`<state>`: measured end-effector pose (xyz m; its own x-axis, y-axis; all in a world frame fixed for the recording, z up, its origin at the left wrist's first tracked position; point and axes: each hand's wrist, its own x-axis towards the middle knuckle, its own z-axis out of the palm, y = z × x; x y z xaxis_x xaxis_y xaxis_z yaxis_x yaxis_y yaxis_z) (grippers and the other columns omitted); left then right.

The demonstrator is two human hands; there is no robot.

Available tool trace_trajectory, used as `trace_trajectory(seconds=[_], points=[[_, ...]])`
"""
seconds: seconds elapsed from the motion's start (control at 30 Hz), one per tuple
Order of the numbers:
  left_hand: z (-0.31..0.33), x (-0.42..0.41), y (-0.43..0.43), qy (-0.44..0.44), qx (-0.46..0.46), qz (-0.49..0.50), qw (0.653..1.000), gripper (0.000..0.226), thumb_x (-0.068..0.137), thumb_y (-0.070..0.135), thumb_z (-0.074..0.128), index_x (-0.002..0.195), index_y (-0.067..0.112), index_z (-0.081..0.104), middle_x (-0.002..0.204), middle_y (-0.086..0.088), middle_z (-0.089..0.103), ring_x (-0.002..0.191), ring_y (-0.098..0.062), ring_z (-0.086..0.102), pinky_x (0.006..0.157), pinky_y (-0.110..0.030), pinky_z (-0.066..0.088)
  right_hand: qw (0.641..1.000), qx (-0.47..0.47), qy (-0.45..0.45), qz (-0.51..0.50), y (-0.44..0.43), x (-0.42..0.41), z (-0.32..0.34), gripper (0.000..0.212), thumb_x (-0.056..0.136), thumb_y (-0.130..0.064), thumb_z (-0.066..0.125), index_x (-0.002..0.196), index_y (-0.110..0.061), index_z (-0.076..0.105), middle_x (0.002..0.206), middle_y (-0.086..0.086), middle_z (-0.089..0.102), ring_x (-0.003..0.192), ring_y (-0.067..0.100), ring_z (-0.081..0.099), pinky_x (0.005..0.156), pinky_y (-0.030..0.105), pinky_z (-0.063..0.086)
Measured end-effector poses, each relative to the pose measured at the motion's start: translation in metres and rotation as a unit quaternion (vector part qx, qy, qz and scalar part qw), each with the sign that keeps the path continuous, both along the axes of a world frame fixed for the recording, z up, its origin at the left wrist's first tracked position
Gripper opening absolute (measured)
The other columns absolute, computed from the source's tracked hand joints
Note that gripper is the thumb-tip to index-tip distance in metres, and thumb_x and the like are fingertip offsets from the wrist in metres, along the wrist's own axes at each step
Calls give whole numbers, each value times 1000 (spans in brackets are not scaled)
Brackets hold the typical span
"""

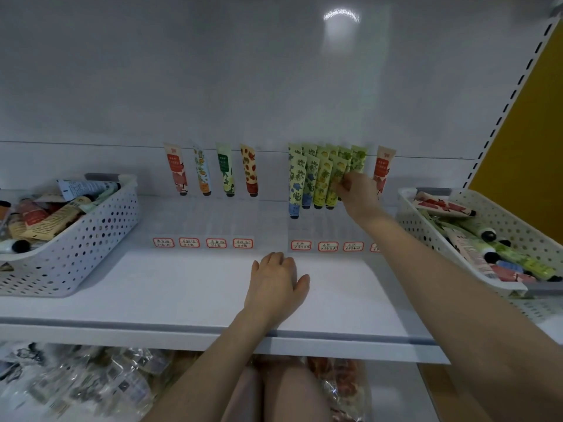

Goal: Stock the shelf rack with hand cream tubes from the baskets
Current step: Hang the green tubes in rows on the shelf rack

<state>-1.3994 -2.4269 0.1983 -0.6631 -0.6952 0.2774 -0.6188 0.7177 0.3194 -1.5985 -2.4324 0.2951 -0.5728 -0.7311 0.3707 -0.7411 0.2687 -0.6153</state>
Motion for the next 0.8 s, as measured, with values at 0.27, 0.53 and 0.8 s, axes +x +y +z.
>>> trace_trajectory(seconds=[0.27,0.53,0.8], points=[[8,1,5,-7,-29,-13,999,33,94,38,39,78,14,55,82,2,52,79,-11,44,75,-26,40,999,42,23,-2,29,6,19,29,96,-18,49,120,-3,56,108,15,63,100,30,58,71,25,39],[62,-36,41,-53,-28,-83,995,28,96,30,42,103,7,57,104,-10,59,96,-28,57,72,-31,41,997,4,5,-76,127,-36,79,32,91,-21,55,119,-5,59,118,12,63,107,26,58,87,29,44],[117,-112,98,88,40,-181,979,26,96,24,47,107,4,58,106,-10,59,102,-25,55,72,-24,36,982,104,-19,-157,218,-88,74,30,91,-22,57,111,0,63,88,14,67,74,20,60,66,30,46]])
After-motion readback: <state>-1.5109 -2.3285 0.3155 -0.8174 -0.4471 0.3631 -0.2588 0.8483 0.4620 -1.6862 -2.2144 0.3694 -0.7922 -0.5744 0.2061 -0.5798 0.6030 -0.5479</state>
